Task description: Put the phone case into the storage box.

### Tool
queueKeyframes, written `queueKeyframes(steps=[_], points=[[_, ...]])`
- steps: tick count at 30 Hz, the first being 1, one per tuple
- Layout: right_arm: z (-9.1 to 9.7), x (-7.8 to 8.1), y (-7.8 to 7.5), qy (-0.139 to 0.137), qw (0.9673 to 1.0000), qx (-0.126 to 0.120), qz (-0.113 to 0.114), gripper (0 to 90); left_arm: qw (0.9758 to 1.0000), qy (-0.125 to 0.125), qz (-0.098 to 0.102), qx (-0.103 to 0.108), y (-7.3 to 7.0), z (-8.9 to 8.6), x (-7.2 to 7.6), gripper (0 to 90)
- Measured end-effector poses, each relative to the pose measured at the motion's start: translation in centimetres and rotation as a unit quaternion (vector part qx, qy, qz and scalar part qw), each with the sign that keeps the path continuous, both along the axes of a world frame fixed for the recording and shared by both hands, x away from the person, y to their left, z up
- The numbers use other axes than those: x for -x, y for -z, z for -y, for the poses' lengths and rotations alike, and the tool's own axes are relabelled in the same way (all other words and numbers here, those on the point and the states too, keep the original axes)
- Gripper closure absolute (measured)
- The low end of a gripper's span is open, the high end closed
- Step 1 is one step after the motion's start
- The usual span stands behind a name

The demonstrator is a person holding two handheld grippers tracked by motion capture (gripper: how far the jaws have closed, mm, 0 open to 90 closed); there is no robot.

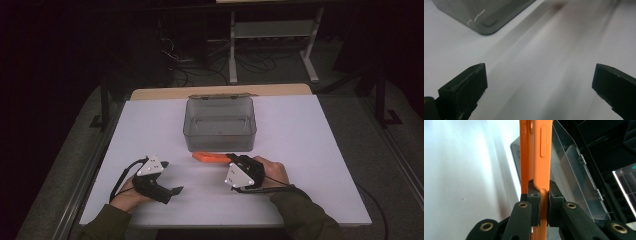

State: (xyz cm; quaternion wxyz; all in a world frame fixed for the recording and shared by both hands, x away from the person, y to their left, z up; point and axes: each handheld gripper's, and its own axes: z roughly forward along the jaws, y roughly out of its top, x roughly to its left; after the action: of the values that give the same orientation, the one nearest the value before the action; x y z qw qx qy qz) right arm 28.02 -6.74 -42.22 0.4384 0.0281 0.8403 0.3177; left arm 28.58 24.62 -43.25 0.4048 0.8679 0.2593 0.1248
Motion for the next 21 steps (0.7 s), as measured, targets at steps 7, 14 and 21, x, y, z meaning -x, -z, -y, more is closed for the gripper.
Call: queueKeyframes(steps=[7,14,21], points=[[0.3,-0.4,-0.3,0.007,0.9991,-0.025,-0.033,82.3,1.0,0.0,-0.003,0.001,0.0,0.0,0.0,0.0],[0.7,-0.8,-0.6,0.011,0.9974,-0.039,-0.059,82.3,1.0,0.0,-0.002,0.001,0.0,-0.1,0.0,0.0],[1.1,-1.3,-0.8,0.017,0.9946,-0.055,-0.086,82.2,1.0,0.0,-0.002,0.001,0.0,0.0,0.0,0.0]])
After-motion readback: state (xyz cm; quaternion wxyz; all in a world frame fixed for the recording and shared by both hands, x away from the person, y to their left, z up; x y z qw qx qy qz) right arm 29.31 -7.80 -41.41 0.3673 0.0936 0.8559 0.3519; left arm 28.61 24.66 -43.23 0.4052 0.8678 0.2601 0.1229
